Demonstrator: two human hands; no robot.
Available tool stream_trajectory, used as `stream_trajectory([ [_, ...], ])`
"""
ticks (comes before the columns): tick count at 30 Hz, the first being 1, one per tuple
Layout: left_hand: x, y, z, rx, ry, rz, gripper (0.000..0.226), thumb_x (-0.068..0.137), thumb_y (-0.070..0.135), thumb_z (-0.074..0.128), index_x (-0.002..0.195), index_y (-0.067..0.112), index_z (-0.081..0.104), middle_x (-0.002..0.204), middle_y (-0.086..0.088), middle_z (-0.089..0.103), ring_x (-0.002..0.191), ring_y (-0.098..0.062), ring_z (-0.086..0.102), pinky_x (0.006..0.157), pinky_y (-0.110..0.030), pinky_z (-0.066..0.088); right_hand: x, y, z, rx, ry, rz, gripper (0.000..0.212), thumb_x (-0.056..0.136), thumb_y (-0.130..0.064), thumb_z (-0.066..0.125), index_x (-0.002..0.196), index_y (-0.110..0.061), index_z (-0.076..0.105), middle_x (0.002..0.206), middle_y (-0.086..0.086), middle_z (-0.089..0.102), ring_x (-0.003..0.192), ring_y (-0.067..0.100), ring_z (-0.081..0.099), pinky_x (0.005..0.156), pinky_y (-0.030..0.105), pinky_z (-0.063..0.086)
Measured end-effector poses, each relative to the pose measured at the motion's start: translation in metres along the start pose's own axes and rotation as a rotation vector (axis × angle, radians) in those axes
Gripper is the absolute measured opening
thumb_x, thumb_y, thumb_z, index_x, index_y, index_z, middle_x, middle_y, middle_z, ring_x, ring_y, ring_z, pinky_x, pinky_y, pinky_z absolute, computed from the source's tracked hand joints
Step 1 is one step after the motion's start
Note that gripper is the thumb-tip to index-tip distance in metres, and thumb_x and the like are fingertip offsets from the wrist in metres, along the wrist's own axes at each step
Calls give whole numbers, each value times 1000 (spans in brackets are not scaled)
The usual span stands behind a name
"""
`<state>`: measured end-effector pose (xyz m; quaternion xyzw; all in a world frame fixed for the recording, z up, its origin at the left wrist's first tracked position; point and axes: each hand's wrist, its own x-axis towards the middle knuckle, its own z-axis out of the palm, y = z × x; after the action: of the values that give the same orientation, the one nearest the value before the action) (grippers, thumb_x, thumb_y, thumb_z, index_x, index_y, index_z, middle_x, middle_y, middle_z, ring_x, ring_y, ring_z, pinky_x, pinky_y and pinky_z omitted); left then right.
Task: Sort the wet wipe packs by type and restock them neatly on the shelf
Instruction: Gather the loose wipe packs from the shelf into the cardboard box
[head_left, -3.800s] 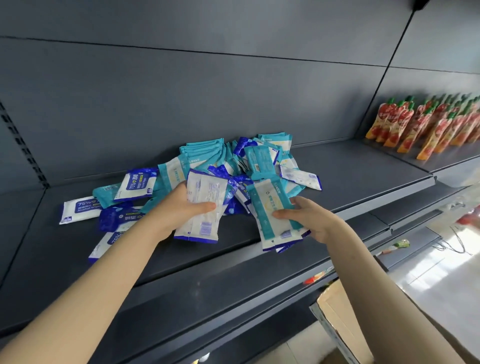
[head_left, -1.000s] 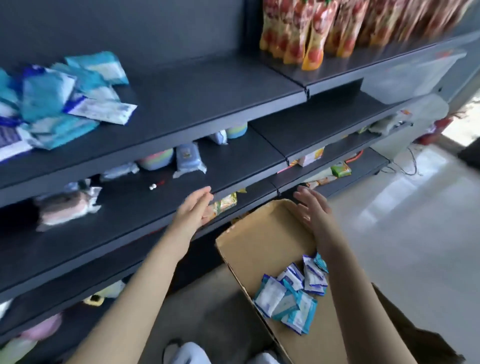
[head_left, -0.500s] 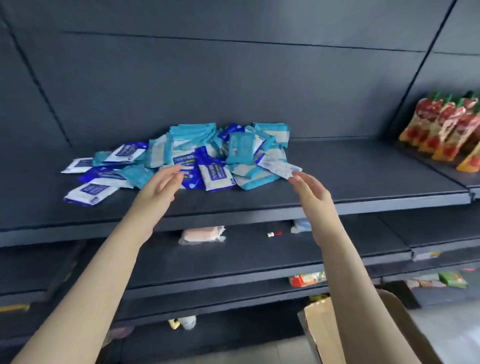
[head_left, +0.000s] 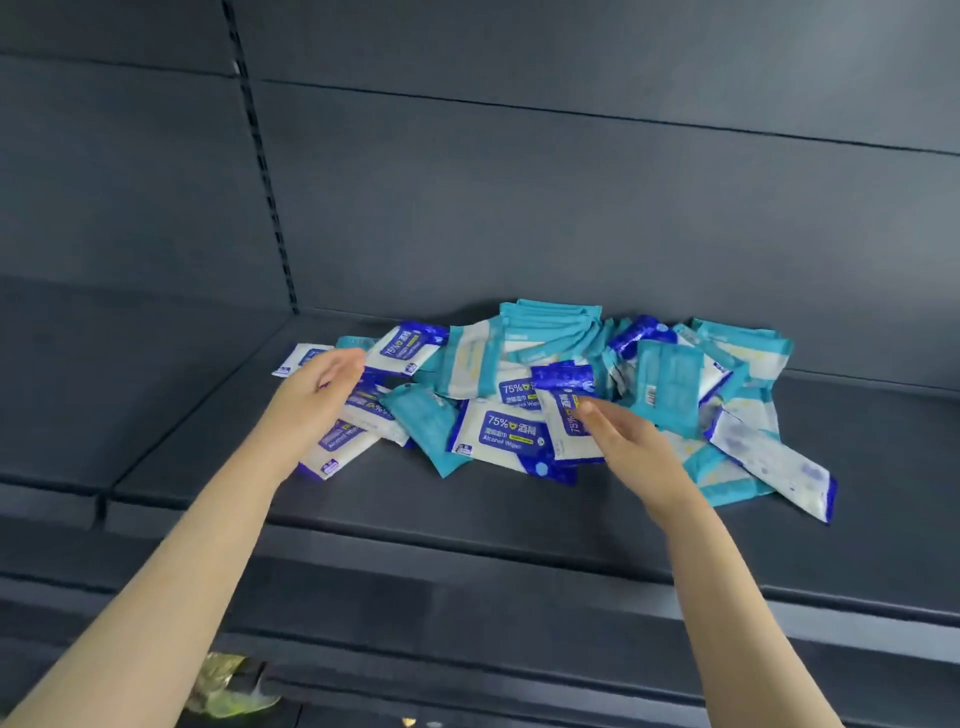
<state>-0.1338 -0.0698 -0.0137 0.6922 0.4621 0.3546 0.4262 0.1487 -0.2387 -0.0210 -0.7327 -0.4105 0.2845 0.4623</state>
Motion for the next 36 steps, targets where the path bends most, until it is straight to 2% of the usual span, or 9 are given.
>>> stream_trajectory([
  [3, 35, 0, 6, 122, -24, 5, 29, 97, 47, 50, 125, 42, 58, 128, 20, 54, 127, -3, 47, 109, -37, 40, 29, -1, 0, 55, -123, -17, 40, 97, -52, 49, 125, -30, 66, 108, -33, 66, 104, -19, 54, 80, 11, 40],
  [10, 106, -1, 29, 370, -122, -82, 60, 89, 49, 64, 141, 24, 48, 144, 0, 51, 130, -21, 49, 103, -36, 40, 77, -11, 8, -7, -268, -64, 21, 92, -29, 67, 114, -29, 67, 102, -3, 72, 93, 10, 68, 68, 18, 52],
  [14, 131, -12, 31, 480, -152, -136, 60, 59, 63, 77, 105, 25, 66, 112, -3, 67, 105, -27, 62, 94, -48, 49, 92, -12, 10, -338, -204, -95, 37, 80, -33, 80, 114, -34, 67, 114, -12, 48, 99, 5, 53, 66, 8, 45],
  [19, 149, -14, 20, 265, -160, -124, 29, 73, 14, 84, 97, 9, 68, 94, -5, 72, 85, -22, 67, 77, -34, 52, 96, -20, 12, -458, -195, -44, 28, 76, -28, 85, 92, -23, 63, 108, -1, 55, 96, 17, 59, 82, 28, 51],
  [22, 158, -12, 0, 225, -183, -6, 31, 76, 7, 80, 102, 15, 65, 92, -1, 69, 82, -20, 63, 70, -30, 45, 95, -26, 14, -344, -75, 21, 28, 77, -19, 84, 93, -15, 62, 97, 4, 65, 87, 21, 63, 75, 32, 52],
  [26, 172, -17, -26, 279, -379, -3, 42, 82, 22, 78, 117, 29, 55, 109, 8, 65, 100, -14, 64, 89, -36, 50, 94, -44, 33, 53, 181, 93, 31, 80, -11, 81, 107, -15, 65, 101, 6, 67, 87, 17, 65, 72, 25, 51],
  [29, 178, -24, -34, 313, -485, -3, 52, 83, 30, 77, 127, 28, 50, 121, 7, 62, 109, -14, 61, 100, -41, 47, 99, -61, 60, 253, 210, 130, 33, 83, -18, 79, 103, 4, 65, 90, 10, 71, 77, 24, 66, 72, 36, 56],
  [32, 180, -30, -40, 285, -497, 9, 55, 81, 29, 79, 128, 23, 51, 121, 4, 63, 107, -15, 62, 99, -42, 49, 110, -73, 97, 145, 229, 170, 39, 80, -30, 82, 97, -1, 63, 93, 12, 62, 81, 26, 54, 68, 33, 48],
  [36, 181, -35, -55, 244, -432, 23, 50, 79, 25, 81, 120, 26, 52, 109, 6, 65, 93, -13, 67, 86, -42, 56, 118, -82, 127, -246, 355, 213, 47, 88, -26, 73, 129, -10, 57, 118, 9, 62, 103, 25, 58, 84, 32, 45],
])
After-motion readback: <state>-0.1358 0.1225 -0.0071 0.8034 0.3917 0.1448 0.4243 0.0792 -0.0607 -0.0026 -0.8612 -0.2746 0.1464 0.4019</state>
